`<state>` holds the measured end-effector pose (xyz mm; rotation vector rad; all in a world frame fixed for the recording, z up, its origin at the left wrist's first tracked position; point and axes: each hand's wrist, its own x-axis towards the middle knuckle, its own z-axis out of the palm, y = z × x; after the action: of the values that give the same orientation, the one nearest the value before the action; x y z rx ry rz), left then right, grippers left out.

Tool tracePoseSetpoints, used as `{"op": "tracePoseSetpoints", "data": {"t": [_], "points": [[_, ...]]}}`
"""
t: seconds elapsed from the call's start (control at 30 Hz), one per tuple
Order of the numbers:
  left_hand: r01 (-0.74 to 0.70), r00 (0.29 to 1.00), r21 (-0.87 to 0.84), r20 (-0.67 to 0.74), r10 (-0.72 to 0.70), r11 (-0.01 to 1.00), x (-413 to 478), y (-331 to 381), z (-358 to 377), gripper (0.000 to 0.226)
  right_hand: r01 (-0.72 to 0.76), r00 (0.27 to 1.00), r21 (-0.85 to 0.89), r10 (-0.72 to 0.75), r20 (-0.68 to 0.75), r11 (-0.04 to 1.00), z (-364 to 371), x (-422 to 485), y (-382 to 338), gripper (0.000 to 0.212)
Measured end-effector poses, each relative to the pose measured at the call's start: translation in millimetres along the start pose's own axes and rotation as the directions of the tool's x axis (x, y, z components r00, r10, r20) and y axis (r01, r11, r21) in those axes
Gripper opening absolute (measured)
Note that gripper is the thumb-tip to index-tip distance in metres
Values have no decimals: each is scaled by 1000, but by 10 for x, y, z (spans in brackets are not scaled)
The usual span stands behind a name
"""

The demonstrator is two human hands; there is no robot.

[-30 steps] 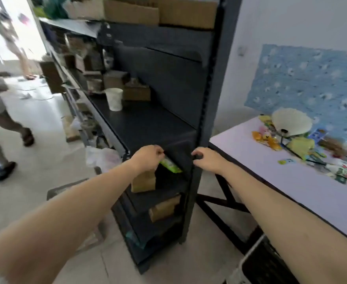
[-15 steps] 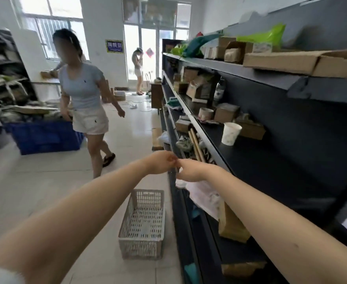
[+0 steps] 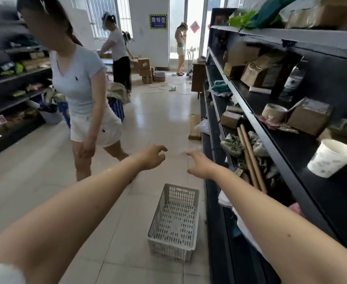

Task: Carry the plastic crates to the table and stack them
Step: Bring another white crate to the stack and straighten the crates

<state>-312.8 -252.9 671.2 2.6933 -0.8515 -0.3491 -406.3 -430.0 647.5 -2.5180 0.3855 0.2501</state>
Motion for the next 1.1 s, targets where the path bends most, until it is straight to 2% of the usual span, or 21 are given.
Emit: {"op": "tracePoseSetpoints", "data": {"t": [0.23,0.4,0.57,0.8,1.0,1.1], "points": [[-99,995,66,36,97,993,1360,-368,-47,43,-81,996,12,81,-46,997,-137,1145,116,70],[-185,972,-2,146,183,983,2498,-652,-22,42,-234,971,63,236,-37,970,-226,1994,251,68],[-267,936,-74,218,277,961,3440,-499,95,39,-351,926,204,370,-67,914,-263,2439,574,64],[-515,807,30,355,472,857,4299,-45,580,43,-544,817,301,576,-19,783,-245,2668,1319,63],[-615,720,58,449,529,786,4907,73,1071,43,-622,745,385,667,21,682,9,2872,1698,59],[-686,638,69,535,553,725,5217,31,1395,42,-670,675,452,737,39,589,296,2960,1881,59]]}}
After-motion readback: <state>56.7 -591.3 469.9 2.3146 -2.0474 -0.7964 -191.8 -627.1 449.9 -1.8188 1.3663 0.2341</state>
